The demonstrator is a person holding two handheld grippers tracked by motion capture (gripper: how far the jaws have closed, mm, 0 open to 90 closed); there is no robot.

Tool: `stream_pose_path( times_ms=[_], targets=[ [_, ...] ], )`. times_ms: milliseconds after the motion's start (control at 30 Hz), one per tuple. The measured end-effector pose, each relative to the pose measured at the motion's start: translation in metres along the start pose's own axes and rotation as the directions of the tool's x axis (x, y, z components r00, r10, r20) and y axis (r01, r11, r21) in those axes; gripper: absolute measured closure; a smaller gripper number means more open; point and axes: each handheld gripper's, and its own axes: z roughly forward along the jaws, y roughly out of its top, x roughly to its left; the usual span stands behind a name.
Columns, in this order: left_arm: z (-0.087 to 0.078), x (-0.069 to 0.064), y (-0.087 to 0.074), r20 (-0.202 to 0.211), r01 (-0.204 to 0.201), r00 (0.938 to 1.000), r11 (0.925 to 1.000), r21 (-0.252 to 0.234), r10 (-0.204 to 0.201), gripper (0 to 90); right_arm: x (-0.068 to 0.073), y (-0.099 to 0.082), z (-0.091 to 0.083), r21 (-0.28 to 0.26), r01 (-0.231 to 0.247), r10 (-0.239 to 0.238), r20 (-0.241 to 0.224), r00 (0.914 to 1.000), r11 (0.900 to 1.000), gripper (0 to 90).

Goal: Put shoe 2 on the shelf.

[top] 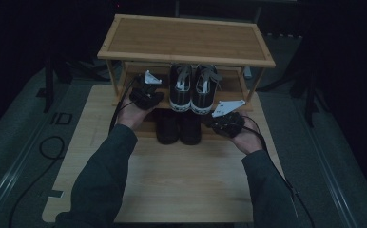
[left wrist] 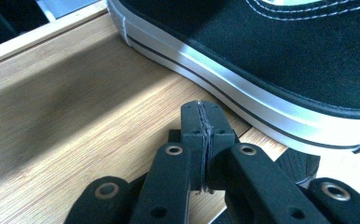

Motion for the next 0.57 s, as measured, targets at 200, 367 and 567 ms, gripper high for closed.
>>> stream_pose_path(
  times_ms=[200, 367, 567],
  targets=[
    [-0.002, 0.001, -0.001, 0.002, 0.000, 1.0000, 1.0000, -0.002, 0.000, 88.9, 0.000, -0.001, -0.001, 0.006, 0.004, -0.004, 0.007, 1.0000, 1.0000, 88.4],
    [-0.006, 0.001, -0.002, 0.005, -0.005, 1.0000, 1.0000, -0.002, 0.005, 88.6, -0.002, -0.007, -0.001, 0.012, -0.008, 0.008, 0.011, 0.9999, 0.9999, 88.3],
    [-0.011, 0.001, -0.005, 0.001, -0.014, 0.9999, 0.9999, -0.003, 0.014, 87.6, -0.003, -0.015, -0.001, 0.029, -0.027, 0.026, 0.007, 0.9996, 0.9992, 88.5]
  ],
)
